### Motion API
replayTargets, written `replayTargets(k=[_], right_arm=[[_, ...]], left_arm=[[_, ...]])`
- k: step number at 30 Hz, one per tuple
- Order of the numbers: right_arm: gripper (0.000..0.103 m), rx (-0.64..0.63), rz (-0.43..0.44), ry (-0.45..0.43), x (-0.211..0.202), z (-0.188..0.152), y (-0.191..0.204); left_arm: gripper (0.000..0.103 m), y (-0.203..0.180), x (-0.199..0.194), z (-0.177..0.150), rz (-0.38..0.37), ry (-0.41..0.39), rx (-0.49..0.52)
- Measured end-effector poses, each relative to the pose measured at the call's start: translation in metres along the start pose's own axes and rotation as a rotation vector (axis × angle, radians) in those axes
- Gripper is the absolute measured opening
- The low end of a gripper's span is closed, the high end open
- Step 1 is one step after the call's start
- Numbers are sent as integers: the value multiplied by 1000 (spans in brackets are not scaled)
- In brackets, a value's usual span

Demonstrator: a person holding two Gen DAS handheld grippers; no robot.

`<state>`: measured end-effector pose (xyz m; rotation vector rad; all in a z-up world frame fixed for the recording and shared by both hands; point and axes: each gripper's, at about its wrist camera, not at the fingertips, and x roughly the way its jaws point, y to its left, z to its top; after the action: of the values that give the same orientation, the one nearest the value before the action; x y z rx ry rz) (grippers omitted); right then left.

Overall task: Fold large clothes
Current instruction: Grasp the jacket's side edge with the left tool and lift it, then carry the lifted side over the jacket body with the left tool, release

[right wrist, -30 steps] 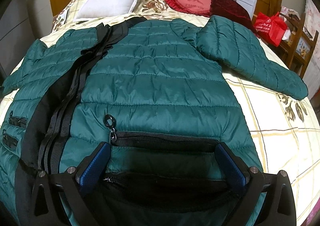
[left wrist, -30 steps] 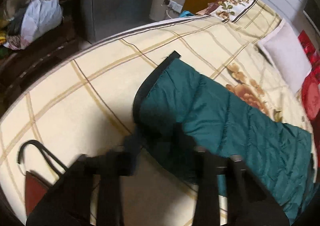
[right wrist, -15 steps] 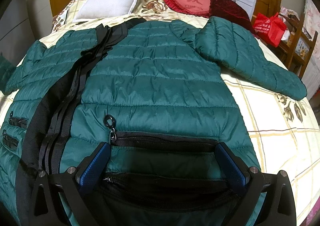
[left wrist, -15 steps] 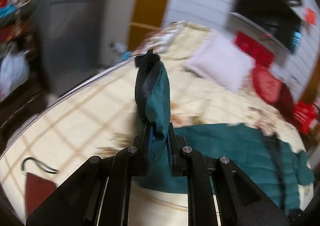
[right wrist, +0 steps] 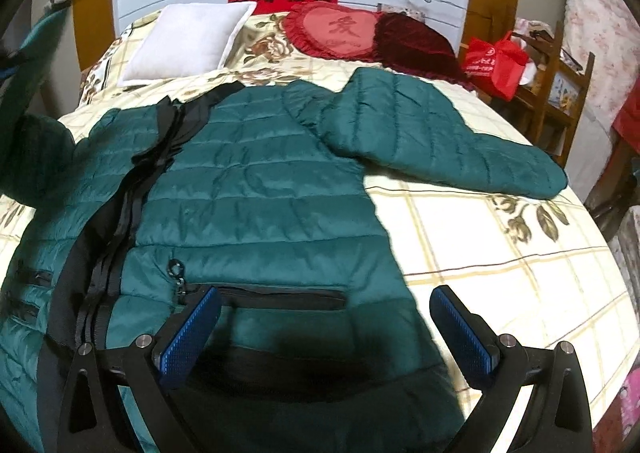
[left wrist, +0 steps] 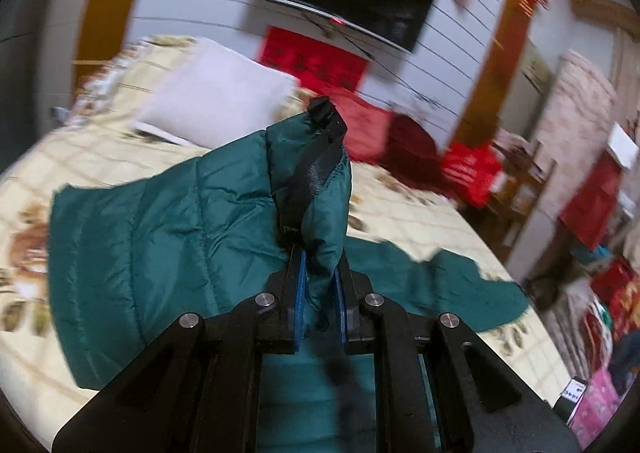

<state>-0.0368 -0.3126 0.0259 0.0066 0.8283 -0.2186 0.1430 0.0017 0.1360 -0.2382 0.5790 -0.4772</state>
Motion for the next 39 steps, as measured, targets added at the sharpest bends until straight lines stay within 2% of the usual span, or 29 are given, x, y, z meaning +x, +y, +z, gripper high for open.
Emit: replayTargets(k=[4, 10, 14, 19, 21, 23, 25, 27, 30, 33, 34, 35, 39], right_arm=[[103, 26, 5, -3, -7, -3, -17], [103, 56, 11, 45, 1, -6, -34], [103, 55, 13, 79, 7, -6, -35], [103, 65, 10, 102, 14, -6, -34], [103, 84, 14, 107, 17, -5, -36], [103, 96, 8, 109, 18, -4, -36], [103, 108, 3, 102, 17, -4, -36], [103, 118, -13, 82, 14, -2, -35], [103, 122, -33, 30, 6, 3, -30], [103, 107, -33, -57, -8, 8, -18], [103, 106, -17, -93, -13, 11, -14], [103, 100, 9, -139, -18, 17, -8], [103, 36, 154, -196, -14, 54, 23]], left_arm=[[11, -54, 51, -14, -101, 84, -7], [11, -93, 125, -46, -184, 225, -73], [11, -97, 150, -77, -168, 293, -61], [13, -93, 173, -103, -114, 420, -22], [24, -92, 171, -106, -134, 442, -17], [46, -92, 161, -104, -184, 450, -29], [50, -88, 146, -99, -230, 434, -39], [51, -80, 124, -94, -243, 408, -36], [51, -50, 89, -86, -184, 355, -30], [51, -2, 56, -78, -8, 292, -29], [51, 18, 42, -75, 70, 263, -32], [51, 34, 32, -73, 113, 240, -55], [51, 89, 7, -73, 193, 165, -201]])
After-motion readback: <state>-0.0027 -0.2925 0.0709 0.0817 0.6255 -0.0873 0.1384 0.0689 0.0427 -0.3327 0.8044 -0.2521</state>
